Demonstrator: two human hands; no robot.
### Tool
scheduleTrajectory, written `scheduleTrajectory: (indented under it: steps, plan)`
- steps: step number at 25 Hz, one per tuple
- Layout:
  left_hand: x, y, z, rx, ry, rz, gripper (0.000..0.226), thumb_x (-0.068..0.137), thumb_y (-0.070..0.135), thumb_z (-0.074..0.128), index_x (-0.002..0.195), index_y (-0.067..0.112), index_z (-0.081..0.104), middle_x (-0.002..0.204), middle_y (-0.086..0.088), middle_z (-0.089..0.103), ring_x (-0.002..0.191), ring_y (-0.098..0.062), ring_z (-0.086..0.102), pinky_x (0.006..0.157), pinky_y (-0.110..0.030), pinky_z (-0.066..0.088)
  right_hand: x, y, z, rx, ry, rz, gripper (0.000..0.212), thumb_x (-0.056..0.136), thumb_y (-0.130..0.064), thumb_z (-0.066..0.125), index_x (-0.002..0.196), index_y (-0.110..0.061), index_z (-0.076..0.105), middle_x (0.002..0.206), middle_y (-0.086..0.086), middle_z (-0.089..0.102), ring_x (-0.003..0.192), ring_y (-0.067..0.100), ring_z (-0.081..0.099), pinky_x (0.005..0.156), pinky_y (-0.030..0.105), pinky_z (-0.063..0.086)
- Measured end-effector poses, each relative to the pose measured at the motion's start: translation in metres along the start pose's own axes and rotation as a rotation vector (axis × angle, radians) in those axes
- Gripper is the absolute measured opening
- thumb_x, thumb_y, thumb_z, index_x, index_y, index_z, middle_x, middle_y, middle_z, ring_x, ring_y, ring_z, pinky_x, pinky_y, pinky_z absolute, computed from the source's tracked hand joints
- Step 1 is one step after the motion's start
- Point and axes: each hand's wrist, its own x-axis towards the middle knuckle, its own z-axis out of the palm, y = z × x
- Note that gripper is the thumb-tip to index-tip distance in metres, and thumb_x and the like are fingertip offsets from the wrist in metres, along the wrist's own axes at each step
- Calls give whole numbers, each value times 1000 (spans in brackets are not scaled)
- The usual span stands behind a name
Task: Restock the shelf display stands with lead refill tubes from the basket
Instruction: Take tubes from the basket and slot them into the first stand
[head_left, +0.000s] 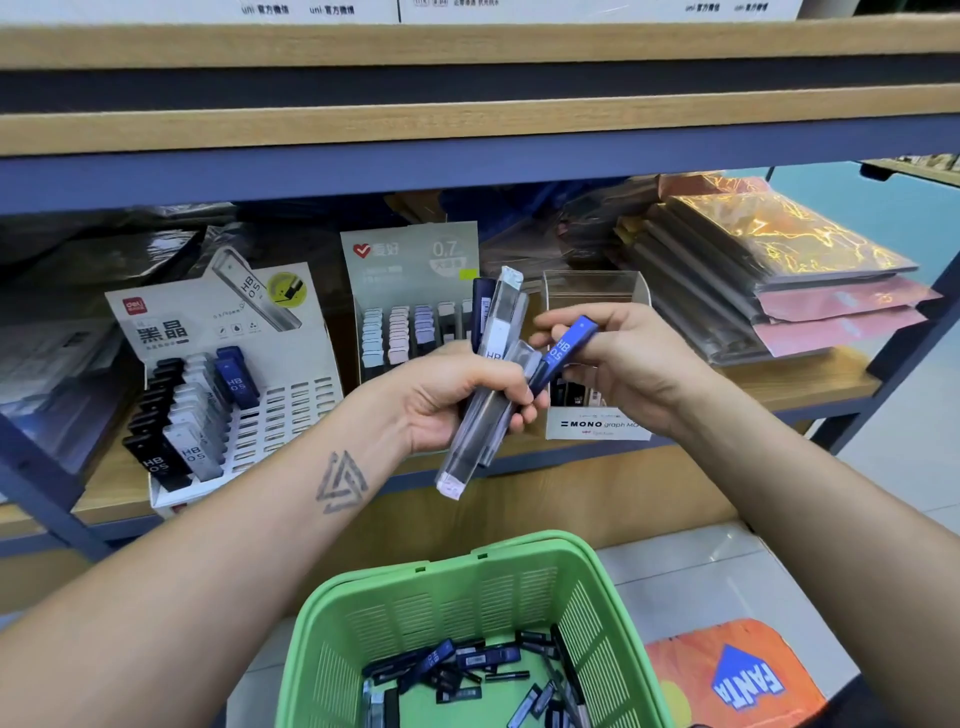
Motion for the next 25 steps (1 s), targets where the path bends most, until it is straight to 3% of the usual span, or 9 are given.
scheduleTrajectory:
  steps: [2, 4, 8, 10, 13, 18, 21, 25]
  plan:
    - [-1, -1, 0, 4, -58, -3, 36, 73, -11, 57, 107, -1, 60, 84, -19, 64, 66, -21, 62, 56, -24, 53, -3, 0, -4, 16, -112, 27, 18, 93, 1, 63, 105, -8, 74, 94, 11, 77, 88, 20, 71, 86, 36, 54]
    - [0, -2, 1, 6, -65, -12, 36, 72, -10, 57, 107, -1, 60, 84, -19, 64, 66, -21, 62, 56, -24, 52, -4, 2, -10, -20, -174, 46, 26, 92, 10, 59, 106, -6, 73, 96, 12, 77, 89, 20, 71, 83, 33, 54]
    - [6, -3, -1, -93, 30, -17, 27, 84, -13, 51, 105, -1, 63, 84, -18, 65, 65, -19, 62, 55, -21, 53, -3, -3, -18, 73, -211, 93, 46, 88, 24, 47, 120, -1, 67, 113, 20, 73, 99, 25, 70, 78, 29, 55]
    - [9, -2, -3, -141, 70, -15, 29, 86, -12, 49, 109, 0, 64, 85, -18, 65, 65, -18, 63, 55, -20, 53, -3, -5, -18, 136, -226, 113, 42, 91, 13, 56, 130, -1, 61, 122, 21, 70, 103, 26, 69, 84, 32, 55]
    - [9, -1, -2, -147, 92, -13, 25, 87, -11, 49, 102, 0, 65, 87, -18, 66, 66, -18, 65, 54, -19, 53, -2, -3, -11, 91, -127, 95, 31, 94, -6, 64, 125, 1, 64, 108, 19, 72, 90, 22, 68, 80, 30, 55]
    - [6, -2, -1, -152, 57, 4, 25, 86, -9, 48, 103, -5, 66, 94, -22, 68, 73, -22, 69, 57, -19, 54, 2, -7, -9, -103, 3, -20, 25, 95, 3, 60, 118, -4, 68, 85, 10, 73, 71, 18, 65, 68, 28, 52]
    - [6, -3, -1, -128, 74, -1, 24, 85, -9, 50, 102, -5, 67, 94, -21, 68, 73, -23, 70, 56, -19, 54, 0, -10, -4, -184, -6, -36, 22, 94, 6, 57, 107, -5, 70, 84, 15, 70, 70, 21, 64, 61, 27, 53]
    - [6, -2, 0, -138, 70, 4, 25, 85, -10, 52, 105, -3, 65, 91, -21, 67, 71, -21, 67, 56, -21, 54, -3, -9, -2, -371, -118, -48, 21, 88, 8, 61, 97, -6, 75, 79, 9, 72, 72, 17, 65, 67, 28, 55]
